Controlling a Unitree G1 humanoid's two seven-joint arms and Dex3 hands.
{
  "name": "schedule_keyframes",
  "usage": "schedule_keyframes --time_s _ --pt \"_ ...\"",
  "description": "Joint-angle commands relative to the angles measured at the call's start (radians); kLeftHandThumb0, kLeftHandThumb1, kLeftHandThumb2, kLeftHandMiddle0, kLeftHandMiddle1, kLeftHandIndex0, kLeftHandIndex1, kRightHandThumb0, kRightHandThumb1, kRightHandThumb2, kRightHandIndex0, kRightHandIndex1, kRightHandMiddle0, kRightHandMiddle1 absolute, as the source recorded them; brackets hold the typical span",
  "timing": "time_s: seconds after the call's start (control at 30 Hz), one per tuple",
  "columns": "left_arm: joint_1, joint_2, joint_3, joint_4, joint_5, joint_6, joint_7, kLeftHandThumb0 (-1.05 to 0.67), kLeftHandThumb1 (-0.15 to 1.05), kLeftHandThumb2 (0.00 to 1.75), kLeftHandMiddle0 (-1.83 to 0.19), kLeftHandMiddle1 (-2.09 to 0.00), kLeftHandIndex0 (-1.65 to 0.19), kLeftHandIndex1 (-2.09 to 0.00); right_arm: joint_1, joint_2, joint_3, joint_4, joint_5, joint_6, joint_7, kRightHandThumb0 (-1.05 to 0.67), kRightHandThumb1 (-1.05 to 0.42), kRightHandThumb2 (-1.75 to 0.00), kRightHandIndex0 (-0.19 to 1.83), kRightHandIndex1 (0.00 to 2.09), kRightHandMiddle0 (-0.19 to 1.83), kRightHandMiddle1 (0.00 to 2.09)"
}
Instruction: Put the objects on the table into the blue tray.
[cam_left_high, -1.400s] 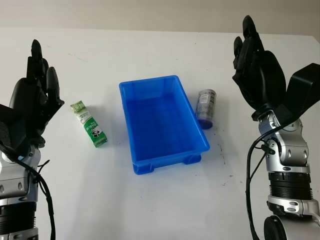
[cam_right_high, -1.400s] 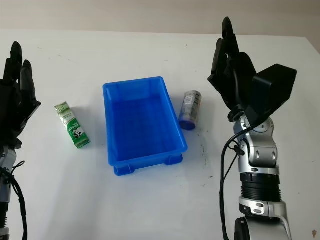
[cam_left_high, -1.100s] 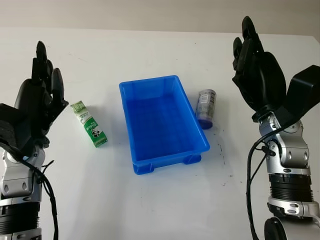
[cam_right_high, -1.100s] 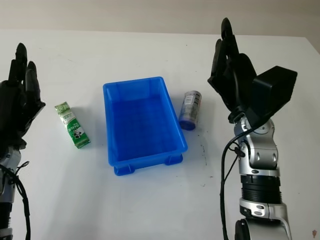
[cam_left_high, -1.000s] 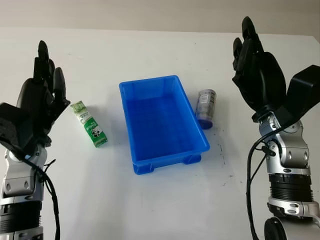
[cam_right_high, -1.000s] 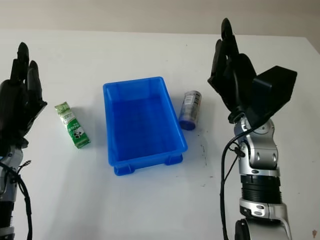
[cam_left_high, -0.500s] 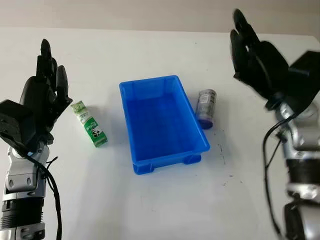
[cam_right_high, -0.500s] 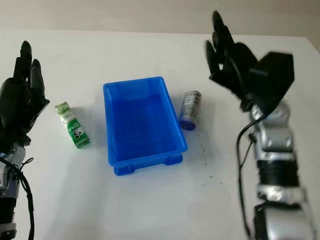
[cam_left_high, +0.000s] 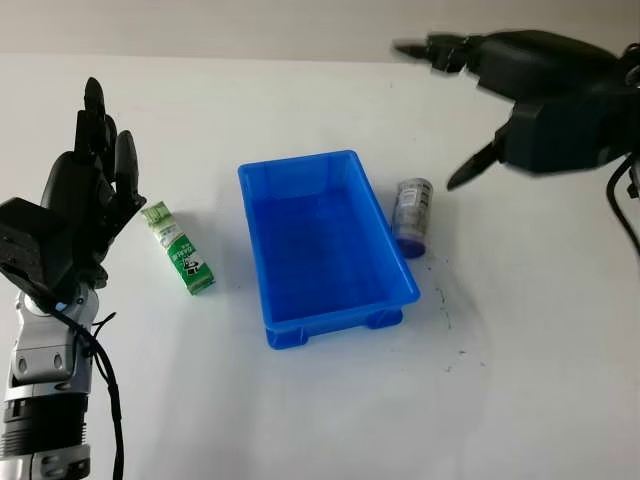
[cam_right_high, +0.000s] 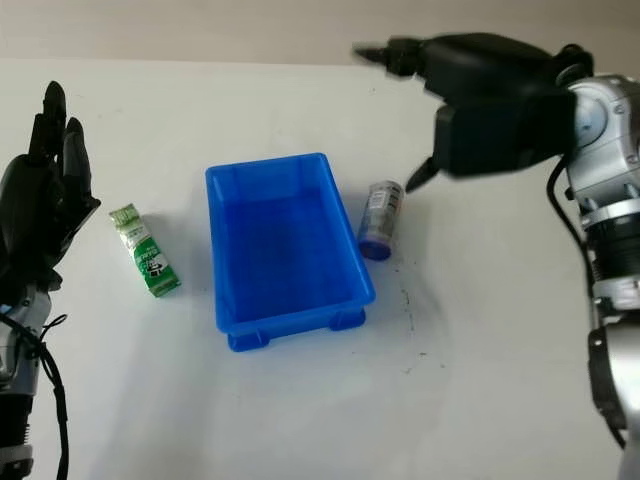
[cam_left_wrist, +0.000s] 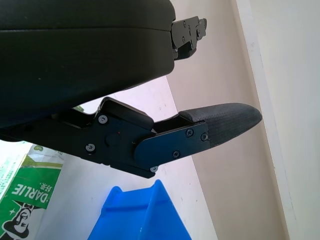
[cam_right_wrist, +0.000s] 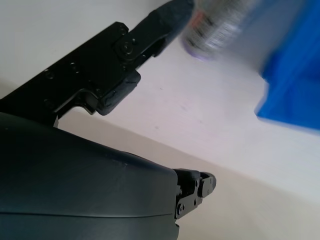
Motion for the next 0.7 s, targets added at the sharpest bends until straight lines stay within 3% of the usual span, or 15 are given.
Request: schedule_keyframes --time_s 0.0,0.27,0.67 --pt "-0.011 0.012 0.002 -0.005 0.003 -0.002 -0.004 -0.87 1.05 0.72 0.19 0.00 0.19 0.00 -0.040 -0.033 0.028 0.031 -0.051 -0.057 -0.031 -0.74 -0.61 -0.06 0.16 0.11 0.23 0.10" --pt "-0.005 0.017 0.009 -0.006 0.001 -0.005 -0.006 -0.87 1.05 0.72 0.19 0.00 0.19 0.00 -0.088 -0.054 0.121 0.133 -0.221 -0.246 -0.164 -0.66 -0.61 -0.06 0.26 0.09 0.32 0.08" --pt "-0.010 0.018 0.008 0.002 0.000 -0.006 -0.011 -0.86 1.05 0.73 0.19 0.00 0.19 0.00 -0.006 -0.020 0.130 0.129 -0.206 -0.252 -0.175 -0.53 -0.65 -0.06 0.30 0.07 0.35 0.06"
